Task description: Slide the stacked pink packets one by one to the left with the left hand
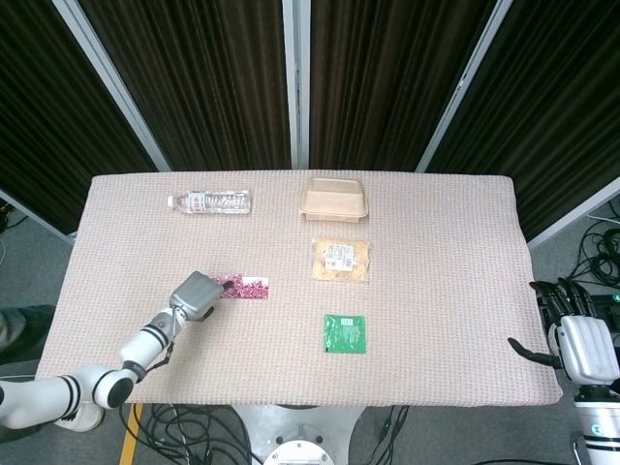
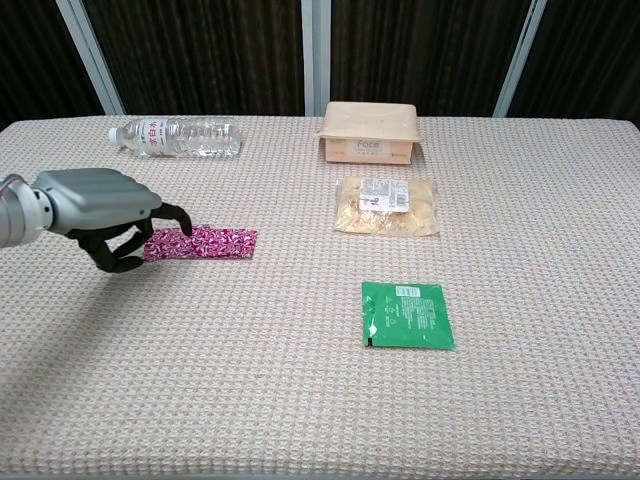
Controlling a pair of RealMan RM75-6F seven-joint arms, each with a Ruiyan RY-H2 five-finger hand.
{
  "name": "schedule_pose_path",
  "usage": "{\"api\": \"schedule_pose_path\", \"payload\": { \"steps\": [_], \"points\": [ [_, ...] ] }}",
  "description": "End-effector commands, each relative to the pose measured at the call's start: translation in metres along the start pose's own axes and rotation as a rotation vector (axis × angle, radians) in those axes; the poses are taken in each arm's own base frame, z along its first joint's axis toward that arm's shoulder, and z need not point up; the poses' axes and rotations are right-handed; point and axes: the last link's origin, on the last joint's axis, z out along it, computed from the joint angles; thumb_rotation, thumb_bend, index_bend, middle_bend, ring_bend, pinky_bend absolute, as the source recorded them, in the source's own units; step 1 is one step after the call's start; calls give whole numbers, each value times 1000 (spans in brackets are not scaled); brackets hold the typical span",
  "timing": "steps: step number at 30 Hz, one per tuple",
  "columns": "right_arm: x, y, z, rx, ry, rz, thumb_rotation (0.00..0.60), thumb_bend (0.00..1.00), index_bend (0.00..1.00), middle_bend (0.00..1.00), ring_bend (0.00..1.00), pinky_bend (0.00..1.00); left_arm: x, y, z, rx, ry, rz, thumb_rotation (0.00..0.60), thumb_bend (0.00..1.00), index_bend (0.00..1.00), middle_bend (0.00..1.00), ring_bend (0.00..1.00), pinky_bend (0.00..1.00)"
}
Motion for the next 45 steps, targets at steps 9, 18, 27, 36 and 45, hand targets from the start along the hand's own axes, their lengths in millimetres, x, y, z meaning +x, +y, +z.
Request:
{"api": "schedule_pose_path", "payload": {
  "steps": [9, 18, 27, 36, 45],
  "points": [
    [0, 3, -2, -8, 0, 6, 467, 55, 157, 158, 57, 8, -9, -5, 1, 18, -69, 27, 600, 472, 269, 795, 787, 937],
    [0, 3, -3, -3, 2, 9, 464, 56, 156, 158, 59, 7, -15, -16, -13, 59, -102, 33, 600, 472, 270, 796, 788, 935],
    [0, 3, -5, -3, 6, 15, 466, 55, 156, 159, 59, 8, -14, -28, -24, 103, -97, 33, 600, 472, 270, 795, 788, 932],
    [-1, 3, -4, -2, 0, 15, 466, 55, 156, 159, 59, 7, 6, -1, -12, 52, -3, -5, 600, 472, 270, 792, 787, 932],
    [0, 8, -3, -15, -3, 12, 461, 55, 156, 158, 61, 7, 16, 19, 19, 21, -4, -20, 600, 472, 270, 795, 787, 932]
  ]
}}
